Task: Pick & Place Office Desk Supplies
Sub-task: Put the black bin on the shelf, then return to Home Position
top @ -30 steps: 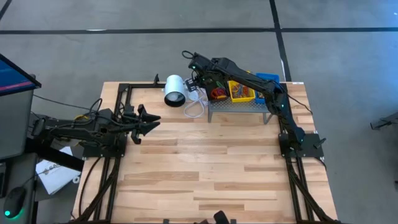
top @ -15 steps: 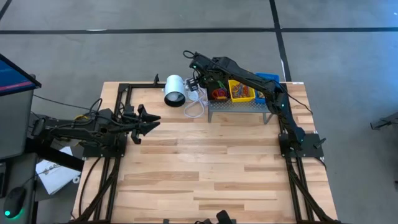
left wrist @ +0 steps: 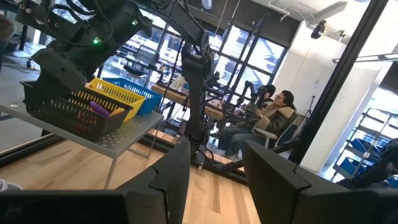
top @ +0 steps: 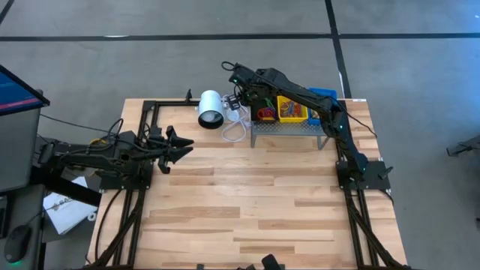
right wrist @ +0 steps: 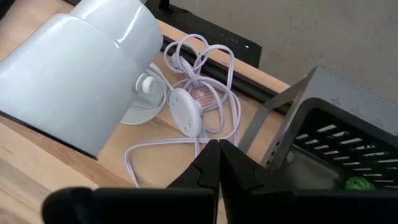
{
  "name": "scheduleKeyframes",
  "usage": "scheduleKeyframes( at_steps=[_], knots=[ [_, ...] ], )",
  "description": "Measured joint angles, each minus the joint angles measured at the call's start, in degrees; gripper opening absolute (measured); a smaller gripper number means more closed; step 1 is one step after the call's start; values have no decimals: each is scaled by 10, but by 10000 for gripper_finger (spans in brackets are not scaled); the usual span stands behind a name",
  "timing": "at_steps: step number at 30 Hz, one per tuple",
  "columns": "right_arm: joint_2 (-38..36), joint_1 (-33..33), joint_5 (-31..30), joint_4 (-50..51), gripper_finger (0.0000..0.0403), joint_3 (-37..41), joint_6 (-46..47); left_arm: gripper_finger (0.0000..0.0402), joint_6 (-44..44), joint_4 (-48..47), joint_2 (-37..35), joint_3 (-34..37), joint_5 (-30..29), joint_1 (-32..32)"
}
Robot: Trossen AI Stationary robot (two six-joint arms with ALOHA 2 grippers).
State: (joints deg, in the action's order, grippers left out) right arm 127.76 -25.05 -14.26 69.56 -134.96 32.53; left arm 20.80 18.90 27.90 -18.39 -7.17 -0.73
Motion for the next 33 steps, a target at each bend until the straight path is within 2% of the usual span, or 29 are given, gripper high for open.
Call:
scheduleKeyframes(
  at_steps=[10, 18, 25, 28, 33],
  knots=[
    [-3, 6, 26, -28, 3, 0, -11, 142, 0, 0, 0, 0, 13, 0],
    [-16, 6, 37, -39, 61, 0, -18, 142, -13, -2, 0, 0, 13, 0],
    [-134, 38, 48, -6, 70, 0, -59, 142, -13, -14, 0, 0, 14, 0],
    [-197, 83, -5, 26, 70, 0, -73, 142, -14, -21, -7, -2, 14, 0],
    [-293, 173, -79, 47, 70, 1, -70, 142, -24, -91, -28, -47, 14, 0]
  ],
)
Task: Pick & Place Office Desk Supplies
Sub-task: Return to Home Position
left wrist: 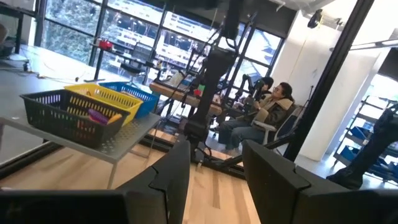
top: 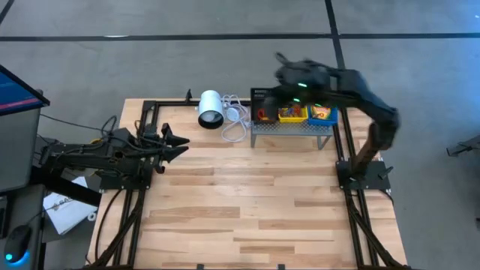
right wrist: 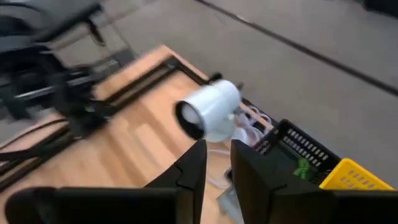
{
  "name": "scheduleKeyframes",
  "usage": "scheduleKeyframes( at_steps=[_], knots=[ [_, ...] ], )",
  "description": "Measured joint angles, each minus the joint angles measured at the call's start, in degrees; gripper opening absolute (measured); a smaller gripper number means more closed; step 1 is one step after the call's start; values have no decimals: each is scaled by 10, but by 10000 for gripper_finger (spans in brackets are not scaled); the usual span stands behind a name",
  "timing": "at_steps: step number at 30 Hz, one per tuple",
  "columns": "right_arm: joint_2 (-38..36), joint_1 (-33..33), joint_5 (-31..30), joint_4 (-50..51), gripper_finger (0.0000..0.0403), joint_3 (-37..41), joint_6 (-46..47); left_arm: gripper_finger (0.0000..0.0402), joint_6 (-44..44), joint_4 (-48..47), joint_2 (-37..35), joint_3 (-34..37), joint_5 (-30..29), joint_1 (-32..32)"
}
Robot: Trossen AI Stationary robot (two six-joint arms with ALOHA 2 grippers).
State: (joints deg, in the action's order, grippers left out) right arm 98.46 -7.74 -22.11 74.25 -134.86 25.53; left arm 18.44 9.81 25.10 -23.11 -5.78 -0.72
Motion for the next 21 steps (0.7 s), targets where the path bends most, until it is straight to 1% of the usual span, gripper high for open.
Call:
scheduleKeyframes(
  at_steps=[3, 5, 8, 10, 13, 16, 18, 21],
  knots=[
    [-44, 62, -35, 25, 70, 9, 5, 142, 1, -56, -4, -34, 0, 0],
    [-70, 106, -68, 64, 70, 16, 22, 142, 1, -97, -4, -63, 0, 0],
    [-116, 181, -167, 129, 70, 42, 76, 142, -1, -161, -4, -114, -1, 0],
    [-153, 232, -217, 155, 70, 80, 120, 142, -4, -193, -4, -145, -2, 0],
    [-222, 302, -271, 151, 70, 171, 169, 142, -5, -225, -8, -182, -2, 0],
    [-310, 350, -308, 128, 70, 279, 207, 142, -5, -246, -16, -194, -2, 0],
    [-373, 373, -321, 94, 70, 359, 219, 142, -13, -245, -22, -195, -2, 0],
    [-464, 400, -322, 5, 70, 491, 209, 142, -21, -263, -23, -196, -2, 0]
  ],
)
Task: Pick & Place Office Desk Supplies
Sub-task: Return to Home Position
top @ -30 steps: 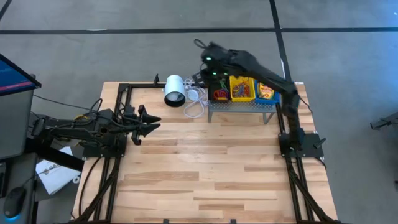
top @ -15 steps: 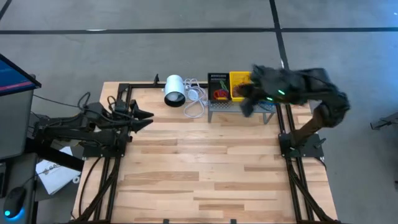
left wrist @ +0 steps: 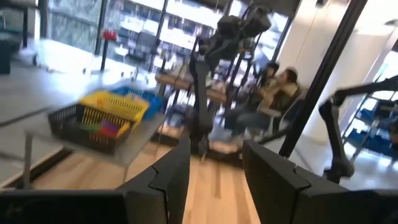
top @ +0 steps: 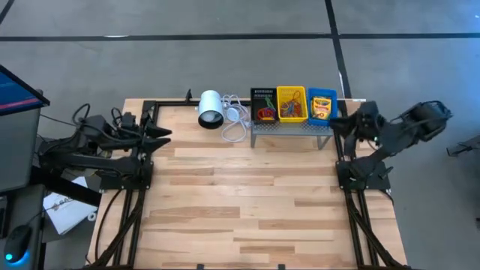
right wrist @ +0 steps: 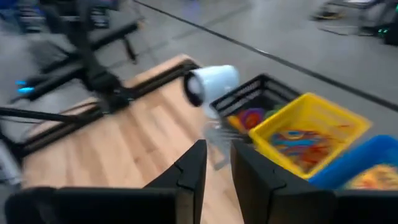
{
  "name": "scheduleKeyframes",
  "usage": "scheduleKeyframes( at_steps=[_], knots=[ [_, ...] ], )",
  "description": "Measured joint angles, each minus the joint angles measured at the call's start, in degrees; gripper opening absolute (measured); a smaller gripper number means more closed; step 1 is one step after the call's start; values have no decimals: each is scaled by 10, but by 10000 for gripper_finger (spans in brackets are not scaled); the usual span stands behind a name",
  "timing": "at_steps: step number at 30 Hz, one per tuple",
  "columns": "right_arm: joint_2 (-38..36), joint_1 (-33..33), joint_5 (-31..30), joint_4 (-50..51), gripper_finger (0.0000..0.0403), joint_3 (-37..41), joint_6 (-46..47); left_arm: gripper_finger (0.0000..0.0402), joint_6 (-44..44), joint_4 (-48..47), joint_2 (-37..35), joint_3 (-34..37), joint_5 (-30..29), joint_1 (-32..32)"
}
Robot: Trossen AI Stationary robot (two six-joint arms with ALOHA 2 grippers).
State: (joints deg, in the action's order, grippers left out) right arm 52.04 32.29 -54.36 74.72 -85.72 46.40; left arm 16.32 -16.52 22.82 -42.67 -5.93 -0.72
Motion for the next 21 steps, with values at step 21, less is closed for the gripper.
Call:
scheduleKeyframes(
  at_steps=[21],
  knots=[
    [-416, 28, 180, -676, 70, 634, -289, 142, -101, 224, 4, 213, -4, 1]
  ],
)
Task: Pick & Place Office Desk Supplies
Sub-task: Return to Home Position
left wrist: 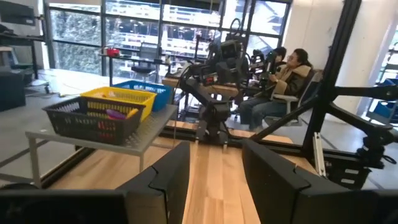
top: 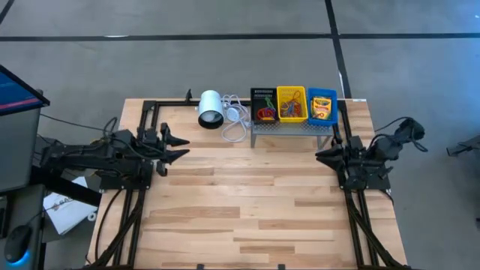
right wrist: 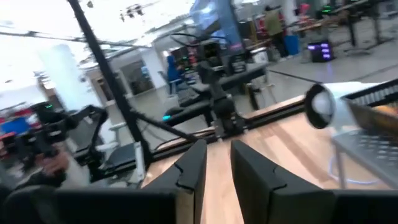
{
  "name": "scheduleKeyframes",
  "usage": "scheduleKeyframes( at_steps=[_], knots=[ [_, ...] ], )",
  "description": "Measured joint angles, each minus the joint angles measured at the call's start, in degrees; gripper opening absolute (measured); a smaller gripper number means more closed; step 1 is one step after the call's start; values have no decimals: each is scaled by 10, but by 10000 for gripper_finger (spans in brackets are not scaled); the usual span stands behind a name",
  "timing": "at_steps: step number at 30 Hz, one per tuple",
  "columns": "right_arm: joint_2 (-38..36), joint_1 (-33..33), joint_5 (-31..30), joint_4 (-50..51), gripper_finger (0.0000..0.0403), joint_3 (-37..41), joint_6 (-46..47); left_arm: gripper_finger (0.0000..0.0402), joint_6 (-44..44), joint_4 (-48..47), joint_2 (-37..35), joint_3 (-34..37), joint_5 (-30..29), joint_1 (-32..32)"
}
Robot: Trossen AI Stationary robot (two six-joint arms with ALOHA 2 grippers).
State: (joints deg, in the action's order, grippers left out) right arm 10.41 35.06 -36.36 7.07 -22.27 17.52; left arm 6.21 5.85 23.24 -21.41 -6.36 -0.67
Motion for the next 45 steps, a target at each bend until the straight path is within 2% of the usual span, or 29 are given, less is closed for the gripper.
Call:
scheduleKeyframes(
  at_steps=[7, 13, 24, 30, 38, 45],
  knots=[
    [-27, -35, 67, -32, 70, 71, -6, 142, 0, 82, -1, 68, 8, 0],
    [-28, -72, 102, -54, 70, 112, 19, 142, 0, 85, -8, 94, 8, 0],
    [-28, -135, 218, -110, 70, 170, 1, 142, -20, 89, -8, 125, 7, 0],
    [-28, -173, 275, -146, 70, 208, -8, 142, -45, 122, -8, 147, 7, 0],
    [-28, -212, 321, -160, 70, 218, -40, 142, -47, 162, -8, 178, 4, 0],
    [-28, -227, 323, -144, 70, 218, -45, 142, -50, 199, -8, 210, -20, 0]
  ],
)
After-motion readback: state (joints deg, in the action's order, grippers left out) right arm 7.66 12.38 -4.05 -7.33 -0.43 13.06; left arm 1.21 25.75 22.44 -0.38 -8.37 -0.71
